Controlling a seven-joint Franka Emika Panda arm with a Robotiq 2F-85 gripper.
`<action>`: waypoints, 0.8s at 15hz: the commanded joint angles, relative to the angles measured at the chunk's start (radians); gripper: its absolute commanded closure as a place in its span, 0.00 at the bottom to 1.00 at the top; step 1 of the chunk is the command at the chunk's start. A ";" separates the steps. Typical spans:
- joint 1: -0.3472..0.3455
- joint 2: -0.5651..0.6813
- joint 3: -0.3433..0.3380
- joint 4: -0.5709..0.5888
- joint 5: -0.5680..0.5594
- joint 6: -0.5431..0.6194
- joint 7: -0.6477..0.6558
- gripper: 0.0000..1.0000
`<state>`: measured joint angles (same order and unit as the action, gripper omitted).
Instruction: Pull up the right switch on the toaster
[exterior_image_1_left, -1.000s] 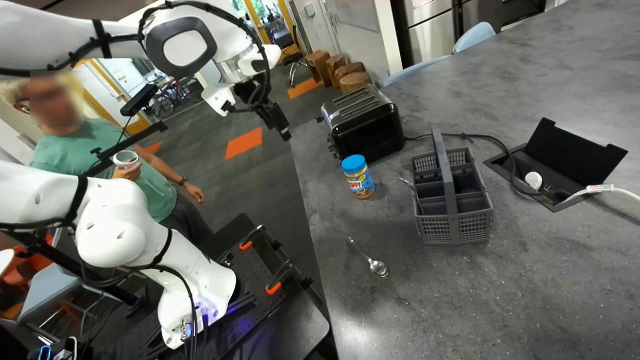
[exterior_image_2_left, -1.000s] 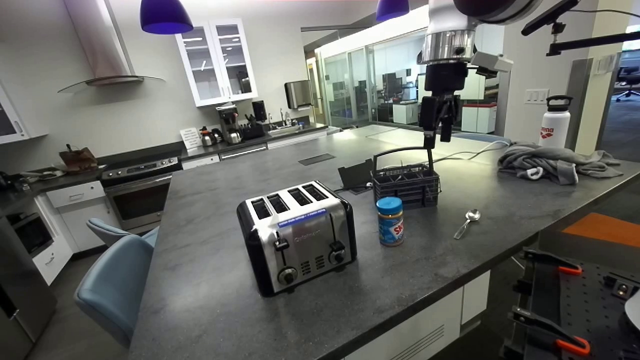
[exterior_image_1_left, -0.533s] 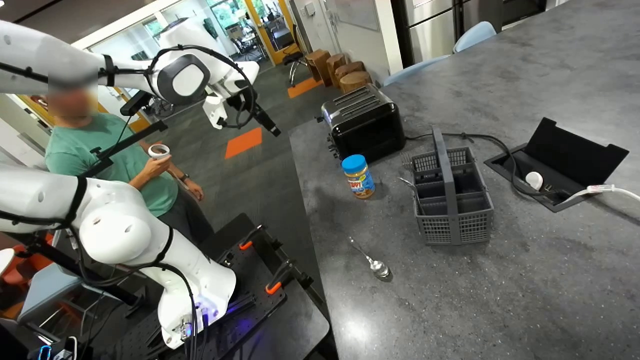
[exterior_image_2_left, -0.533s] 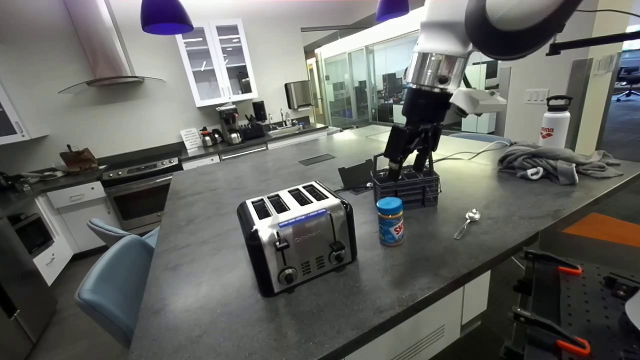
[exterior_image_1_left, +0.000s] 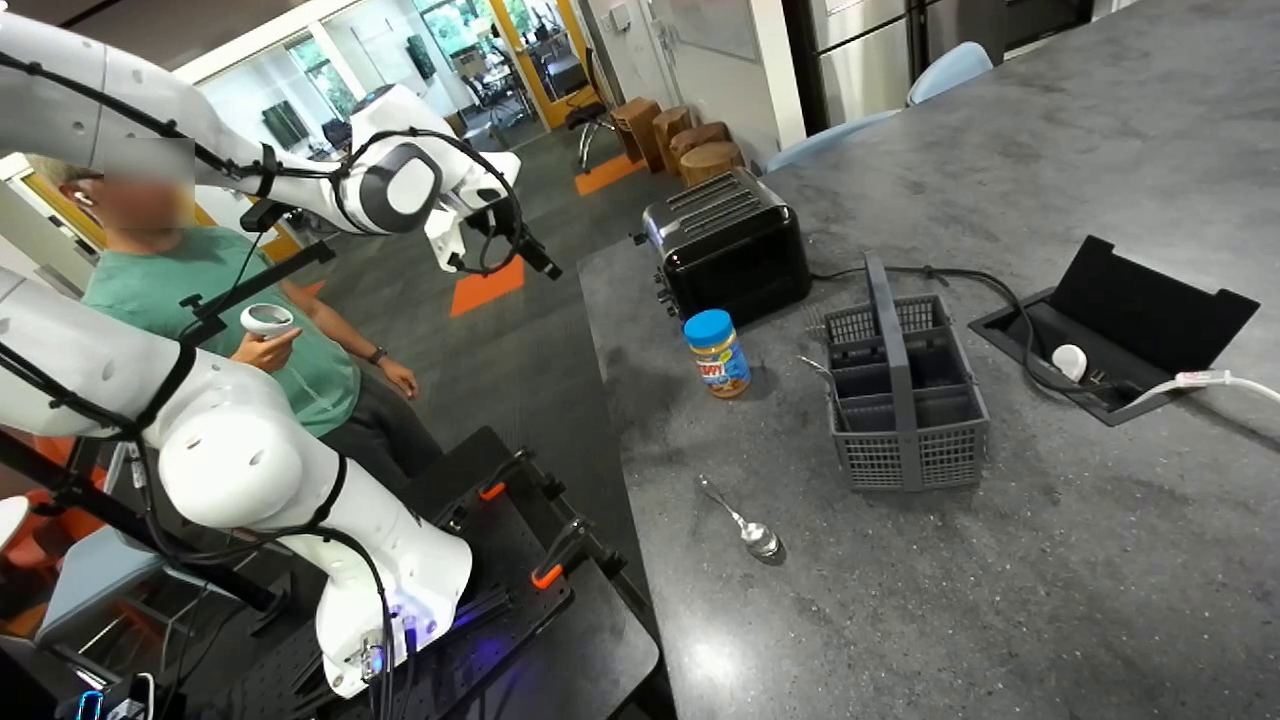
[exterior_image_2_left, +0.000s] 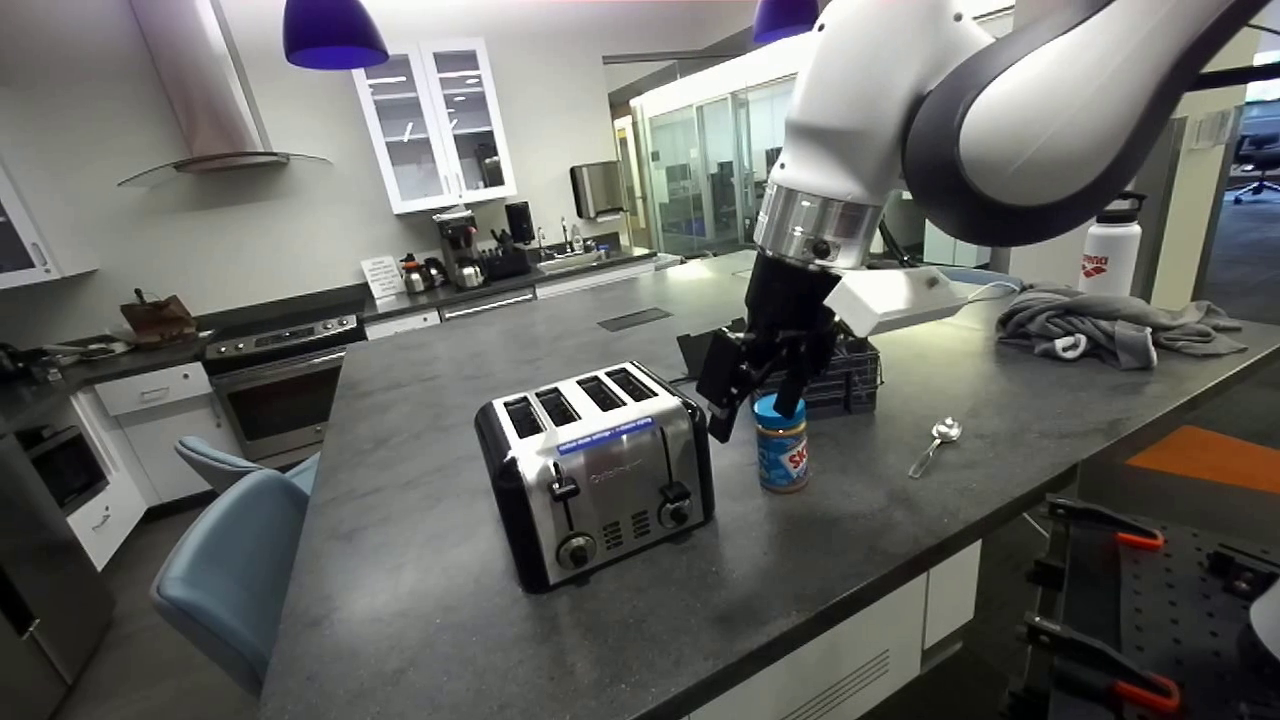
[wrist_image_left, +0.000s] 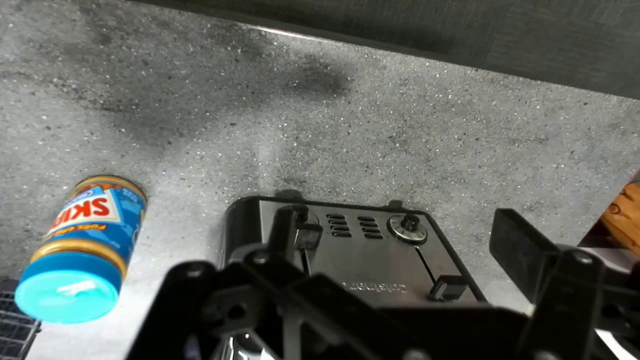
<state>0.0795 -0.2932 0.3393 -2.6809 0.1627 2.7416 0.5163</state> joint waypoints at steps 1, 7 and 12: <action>0.013 0.001 -0.020 0.002 -0.010 -0.001 0.005 0.00; 0.011 0.001 -0.020 0.003 -0.010 -0.001 0.005 0.00; -0.060 0.064 0.103 0.010 -0.212 0.087 0.228 0.00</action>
<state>0.0671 -0.2782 0.3675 -2.6789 0.0647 2.7568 0.5988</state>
